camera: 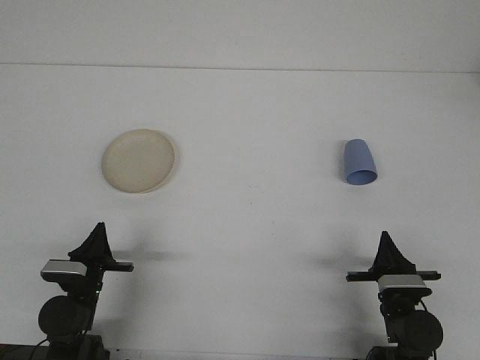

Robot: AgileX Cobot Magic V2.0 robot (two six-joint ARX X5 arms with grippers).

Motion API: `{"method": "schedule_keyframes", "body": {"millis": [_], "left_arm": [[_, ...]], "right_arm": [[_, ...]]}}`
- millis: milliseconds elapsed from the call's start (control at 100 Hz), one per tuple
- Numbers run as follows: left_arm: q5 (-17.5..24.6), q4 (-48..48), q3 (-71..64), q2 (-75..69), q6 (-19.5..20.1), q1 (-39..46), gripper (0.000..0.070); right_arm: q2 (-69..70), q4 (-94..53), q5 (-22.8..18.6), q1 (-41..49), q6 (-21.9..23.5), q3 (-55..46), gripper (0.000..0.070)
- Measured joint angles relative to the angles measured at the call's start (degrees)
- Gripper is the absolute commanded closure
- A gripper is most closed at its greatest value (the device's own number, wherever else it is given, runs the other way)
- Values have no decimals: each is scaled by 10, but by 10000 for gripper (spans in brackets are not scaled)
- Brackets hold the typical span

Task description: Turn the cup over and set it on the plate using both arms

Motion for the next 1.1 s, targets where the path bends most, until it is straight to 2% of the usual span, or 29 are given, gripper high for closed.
{"method": "schedule_keyframes", "body": {"millis": [360, 570, 870, 1100], "left_arm": [[0, 0, 0, 0, 0, 0, 689], [0, 0, 0, 0, 0, 0, 689], [0, 0, 0, 0, 0, 0, 689], [0, 0, 0, 0, 0, 0, 689]], "right_arm": [[0, -42, 0, 0, 1, 28, 700], [32, -172, 0, 0, 12, 161, 700], [175, -372, 0, 0, 19, 364, 700], [278, -498, 0, 0, 21, 460, 700]]}}
